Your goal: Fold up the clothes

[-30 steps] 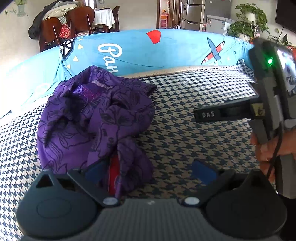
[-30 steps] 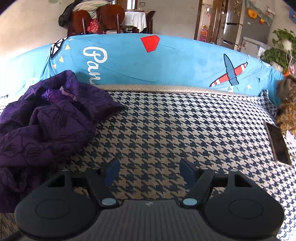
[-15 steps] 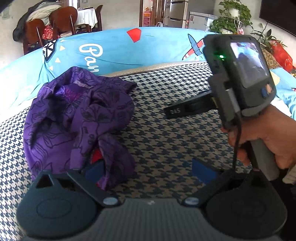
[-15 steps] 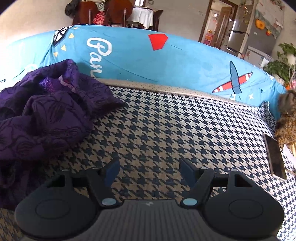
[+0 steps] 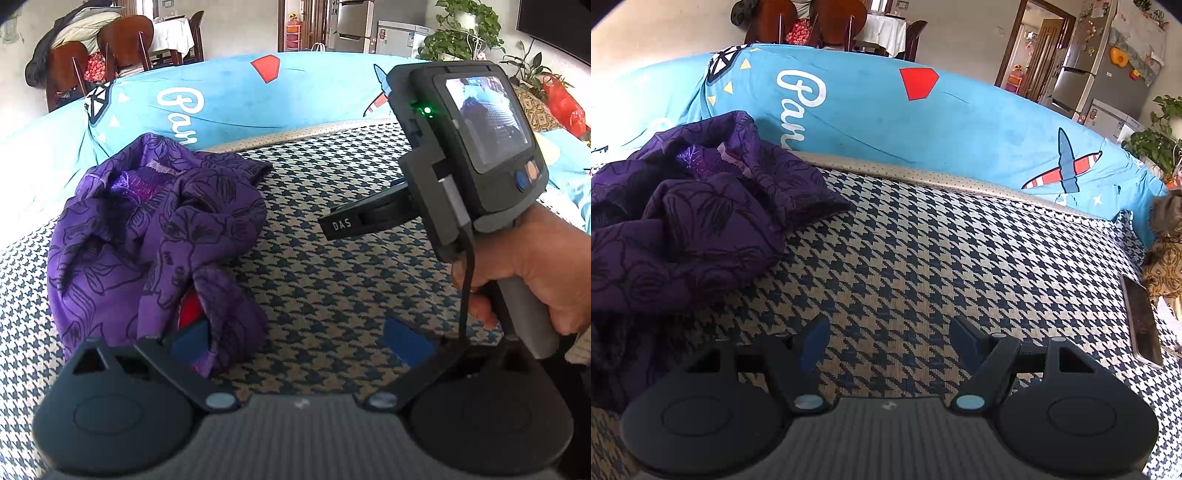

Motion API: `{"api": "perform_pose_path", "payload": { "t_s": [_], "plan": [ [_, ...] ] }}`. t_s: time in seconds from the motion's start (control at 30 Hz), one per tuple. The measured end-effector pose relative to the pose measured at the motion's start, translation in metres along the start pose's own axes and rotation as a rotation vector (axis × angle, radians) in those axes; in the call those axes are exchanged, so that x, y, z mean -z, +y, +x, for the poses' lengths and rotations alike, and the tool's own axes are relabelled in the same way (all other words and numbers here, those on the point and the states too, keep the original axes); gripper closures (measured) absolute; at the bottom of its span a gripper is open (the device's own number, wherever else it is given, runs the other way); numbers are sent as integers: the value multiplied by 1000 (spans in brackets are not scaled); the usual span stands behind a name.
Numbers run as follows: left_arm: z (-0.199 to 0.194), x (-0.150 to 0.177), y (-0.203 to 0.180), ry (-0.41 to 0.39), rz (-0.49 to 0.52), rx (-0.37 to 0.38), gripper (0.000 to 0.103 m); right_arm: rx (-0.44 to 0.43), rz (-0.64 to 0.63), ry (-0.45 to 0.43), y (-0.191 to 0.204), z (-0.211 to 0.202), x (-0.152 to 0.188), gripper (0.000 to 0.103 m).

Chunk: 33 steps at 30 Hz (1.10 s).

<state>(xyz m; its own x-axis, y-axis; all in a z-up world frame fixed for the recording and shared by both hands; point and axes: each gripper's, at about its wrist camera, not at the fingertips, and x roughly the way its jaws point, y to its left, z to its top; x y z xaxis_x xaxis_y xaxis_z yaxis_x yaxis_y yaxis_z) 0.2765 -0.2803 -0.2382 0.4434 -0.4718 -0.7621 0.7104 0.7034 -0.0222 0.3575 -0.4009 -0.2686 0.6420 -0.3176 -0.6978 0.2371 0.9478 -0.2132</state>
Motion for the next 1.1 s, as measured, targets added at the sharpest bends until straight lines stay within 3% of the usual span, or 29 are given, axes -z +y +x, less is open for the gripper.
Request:
{"api": "perform_pose_path", "payload": {
  "t_s": [0.4,0.77,0.87,1.1],
  "plan": [
    [1,0,4,11,-16,-47,0,22,17,-24,-5,-4,-1,31],
    [1,-2,7,13,-39,-61,0,-37,35,-74,-10,-20,-1,31],
    [2,-2,7,17,-45,-44,0,-49,-5,-118,-4,-27,0,21],
    [3,2,6,30,-25,-42,0,-132,-170,-134,24,-32,-1,21]
  ]
}}
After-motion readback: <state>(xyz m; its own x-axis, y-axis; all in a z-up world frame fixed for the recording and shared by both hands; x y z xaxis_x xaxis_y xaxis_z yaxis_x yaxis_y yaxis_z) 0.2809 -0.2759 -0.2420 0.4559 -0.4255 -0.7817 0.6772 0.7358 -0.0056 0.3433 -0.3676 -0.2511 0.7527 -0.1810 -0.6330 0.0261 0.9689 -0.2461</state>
